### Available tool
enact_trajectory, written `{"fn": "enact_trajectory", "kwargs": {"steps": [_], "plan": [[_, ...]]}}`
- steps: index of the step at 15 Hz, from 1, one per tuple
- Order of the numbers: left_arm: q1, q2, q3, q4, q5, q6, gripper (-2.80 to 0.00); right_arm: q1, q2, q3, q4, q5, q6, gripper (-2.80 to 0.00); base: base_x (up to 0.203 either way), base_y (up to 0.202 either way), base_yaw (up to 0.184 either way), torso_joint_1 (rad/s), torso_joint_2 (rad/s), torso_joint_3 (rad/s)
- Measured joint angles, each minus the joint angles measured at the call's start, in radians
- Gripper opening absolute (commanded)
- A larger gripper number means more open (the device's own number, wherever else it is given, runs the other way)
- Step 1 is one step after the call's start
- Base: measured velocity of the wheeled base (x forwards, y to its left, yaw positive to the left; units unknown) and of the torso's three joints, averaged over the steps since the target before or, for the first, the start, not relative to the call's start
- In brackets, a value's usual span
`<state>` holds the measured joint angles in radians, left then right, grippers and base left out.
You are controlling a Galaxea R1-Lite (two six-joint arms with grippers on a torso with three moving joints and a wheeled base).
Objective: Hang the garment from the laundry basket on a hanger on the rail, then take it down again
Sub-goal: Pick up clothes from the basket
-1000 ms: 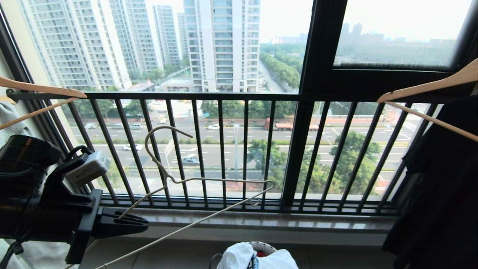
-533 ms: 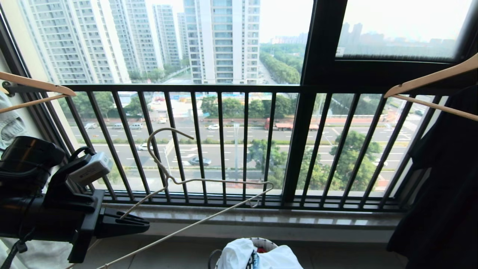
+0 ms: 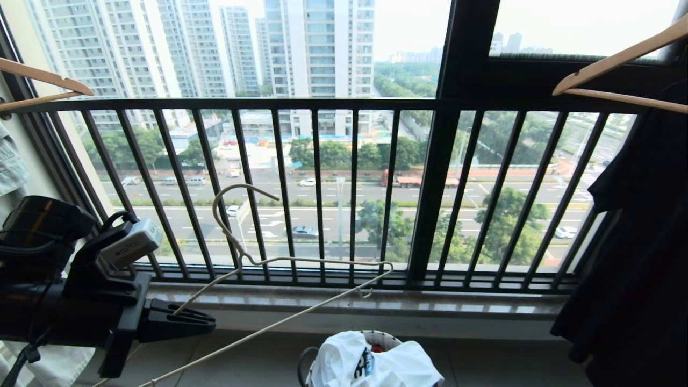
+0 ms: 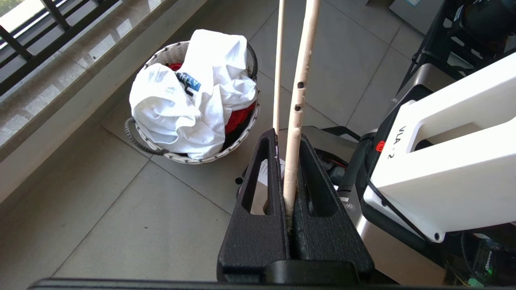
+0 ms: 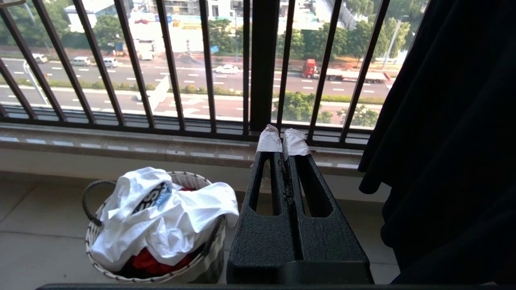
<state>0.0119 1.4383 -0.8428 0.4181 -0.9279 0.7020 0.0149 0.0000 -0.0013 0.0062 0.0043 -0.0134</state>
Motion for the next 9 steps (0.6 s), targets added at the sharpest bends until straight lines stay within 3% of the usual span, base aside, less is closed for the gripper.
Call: {"fn": "enact_trajectory", "kwargs": {"steps": [9], "plan": [[0.0, 0.001, 0.0, 0.0, 0.0, 0.0, -2.8, 0.0, 0.0, 0.001, 0.0, 0.0, -0.001, -2.8, 0.0, 0.0, 0.0, -0.198, 0.51, 0.31]]}}
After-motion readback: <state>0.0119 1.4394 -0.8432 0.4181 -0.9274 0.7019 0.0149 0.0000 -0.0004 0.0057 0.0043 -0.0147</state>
